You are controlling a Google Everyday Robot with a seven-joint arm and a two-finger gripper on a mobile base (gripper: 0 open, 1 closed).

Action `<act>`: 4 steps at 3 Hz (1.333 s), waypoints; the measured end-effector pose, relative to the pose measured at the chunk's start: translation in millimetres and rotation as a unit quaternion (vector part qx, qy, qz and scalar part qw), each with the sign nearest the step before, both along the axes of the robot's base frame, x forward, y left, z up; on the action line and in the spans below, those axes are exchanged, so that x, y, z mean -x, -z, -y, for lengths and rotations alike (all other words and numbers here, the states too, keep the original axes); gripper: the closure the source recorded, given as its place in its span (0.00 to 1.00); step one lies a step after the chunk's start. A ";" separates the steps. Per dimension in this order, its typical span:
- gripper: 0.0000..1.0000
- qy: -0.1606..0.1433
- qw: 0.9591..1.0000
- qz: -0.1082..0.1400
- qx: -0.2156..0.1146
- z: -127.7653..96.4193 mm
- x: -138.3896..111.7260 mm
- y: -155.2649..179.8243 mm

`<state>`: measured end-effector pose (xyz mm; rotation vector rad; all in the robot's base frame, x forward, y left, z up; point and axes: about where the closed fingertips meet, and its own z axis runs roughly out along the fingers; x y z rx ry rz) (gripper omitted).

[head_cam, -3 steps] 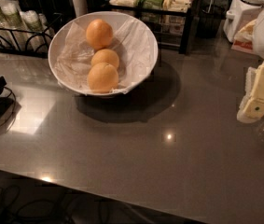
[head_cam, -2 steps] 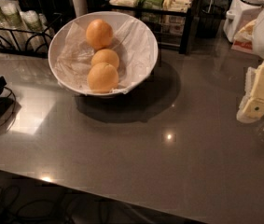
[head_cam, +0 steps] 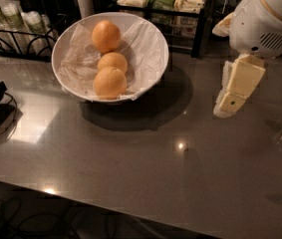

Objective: Pick orange from white bowl

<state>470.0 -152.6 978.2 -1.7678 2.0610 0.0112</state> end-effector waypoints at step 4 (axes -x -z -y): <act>0.00 -0.063 0.995 -0.027 -0.069 -104.3 -29.6 15.4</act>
Offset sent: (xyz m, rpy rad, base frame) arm 0.0195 0.0582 -0.0150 0.1742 0.0122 0.0127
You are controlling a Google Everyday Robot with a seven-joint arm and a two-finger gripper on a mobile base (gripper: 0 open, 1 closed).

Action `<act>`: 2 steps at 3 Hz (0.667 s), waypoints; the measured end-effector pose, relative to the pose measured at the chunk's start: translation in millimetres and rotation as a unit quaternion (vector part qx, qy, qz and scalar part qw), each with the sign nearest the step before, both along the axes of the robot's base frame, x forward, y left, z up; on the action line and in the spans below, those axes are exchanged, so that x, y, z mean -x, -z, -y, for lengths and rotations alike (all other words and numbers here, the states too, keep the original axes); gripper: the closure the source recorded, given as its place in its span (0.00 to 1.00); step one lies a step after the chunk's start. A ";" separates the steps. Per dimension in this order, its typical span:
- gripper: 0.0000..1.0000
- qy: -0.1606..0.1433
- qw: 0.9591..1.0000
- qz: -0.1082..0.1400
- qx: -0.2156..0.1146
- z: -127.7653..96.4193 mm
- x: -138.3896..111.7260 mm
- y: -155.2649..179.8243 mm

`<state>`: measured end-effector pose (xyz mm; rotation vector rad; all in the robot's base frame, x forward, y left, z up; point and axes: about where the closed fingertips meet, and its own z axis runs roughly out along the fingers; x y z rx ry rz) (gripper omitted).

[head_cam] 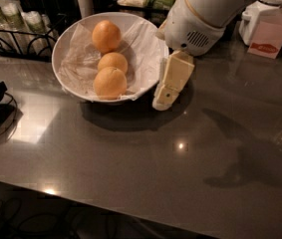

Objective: Pick orange from white bowl

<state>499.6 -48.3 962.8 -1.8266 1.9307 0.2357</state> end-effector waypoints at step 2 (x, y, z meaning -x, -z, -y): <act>0.00 -0.003 1.000 0.007 -0.030 -20.2 -4.8 1.1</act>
Offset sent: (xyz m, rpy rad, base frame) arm 0.0130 0.0445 -0.0017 0.1507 -0.0335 0.0049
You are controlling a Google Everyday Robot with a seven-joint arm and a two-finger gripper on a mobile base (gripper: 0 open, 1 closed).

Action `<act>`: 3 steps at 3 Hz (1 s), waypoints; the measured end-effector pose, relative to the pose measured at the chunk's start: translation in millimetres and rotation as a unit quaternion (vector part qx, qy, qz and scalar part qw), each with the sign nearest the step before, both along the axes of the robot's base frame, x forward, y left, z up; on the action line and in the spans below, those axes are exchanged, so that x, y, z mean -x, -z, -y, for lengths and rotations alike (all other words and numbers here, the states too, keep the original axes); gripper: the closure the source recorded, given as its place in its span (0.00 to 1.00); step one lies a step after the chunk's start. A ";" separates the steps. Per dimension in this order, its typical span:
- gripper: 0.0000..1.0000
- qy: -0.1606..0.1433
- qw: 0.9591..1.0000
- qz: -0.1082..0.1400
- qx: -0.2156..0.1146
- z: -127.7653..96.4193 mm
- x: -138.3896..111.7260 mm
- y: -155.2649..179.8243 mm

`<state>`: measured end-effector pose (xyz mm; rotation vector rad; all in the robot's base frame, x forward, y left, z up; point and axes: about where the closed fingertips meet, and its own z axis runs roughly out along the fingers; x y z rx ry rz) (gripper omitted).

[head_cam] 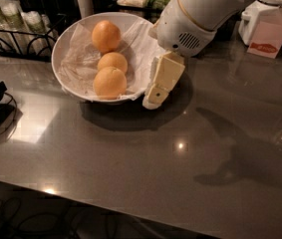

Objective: Pick orange from white bowl

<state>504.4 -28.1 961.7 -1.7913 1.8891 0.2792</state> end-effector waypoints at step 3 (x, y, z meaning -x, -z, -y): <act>0.00 0.143 0.981 -0.058 -0.115 -41.7 -21.6 8.6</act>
Offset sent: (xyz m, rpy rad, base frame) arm 0.0335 0.0440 -0.0212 0.3463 0.1894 -0.5019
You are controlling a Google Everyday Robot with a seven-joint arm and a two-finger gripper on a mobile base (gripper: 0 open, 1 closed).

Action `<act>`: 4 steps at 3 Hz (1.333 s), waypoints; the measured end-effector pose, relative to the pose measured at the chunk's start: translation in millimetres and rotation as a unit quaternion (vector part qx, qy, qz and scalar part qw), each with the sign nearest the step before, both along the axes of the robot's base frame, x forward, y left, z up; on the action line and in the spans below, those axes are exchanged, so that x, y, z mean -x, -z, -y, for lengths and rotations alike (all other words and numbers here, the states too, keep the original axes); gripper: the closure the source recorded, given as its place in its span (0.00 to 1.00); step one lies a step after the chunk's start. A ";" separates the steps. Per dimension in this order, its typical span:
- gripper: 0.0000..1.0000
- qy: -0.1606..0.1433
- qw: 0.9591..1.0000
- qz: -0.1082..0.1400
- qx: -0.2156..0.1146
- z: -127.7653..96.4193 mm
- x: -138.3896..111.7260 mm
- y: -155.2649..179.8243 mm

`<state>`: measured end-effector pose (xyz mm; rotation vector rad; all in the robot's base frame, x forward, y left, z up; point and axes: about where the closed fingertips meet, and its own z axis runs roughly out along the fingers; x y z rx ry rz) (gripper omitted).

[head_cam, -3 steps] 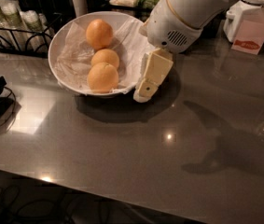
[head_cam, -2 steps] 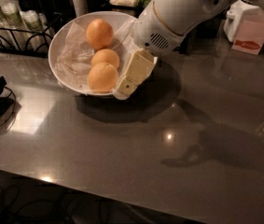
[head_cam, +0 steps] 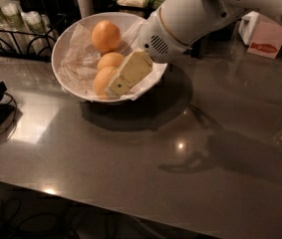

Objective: Pick orange from white bowl

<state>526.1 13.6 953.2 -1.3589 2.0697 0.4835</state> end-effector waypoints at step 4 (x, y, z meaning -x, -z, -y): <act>0.00 0.123 0.990 0.014 -0.069 -25.4 -25.5 7.3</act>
Offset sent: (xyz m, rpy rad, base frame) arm 0.0120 0.0055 -0.0091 0.1589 0.0356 -0.2401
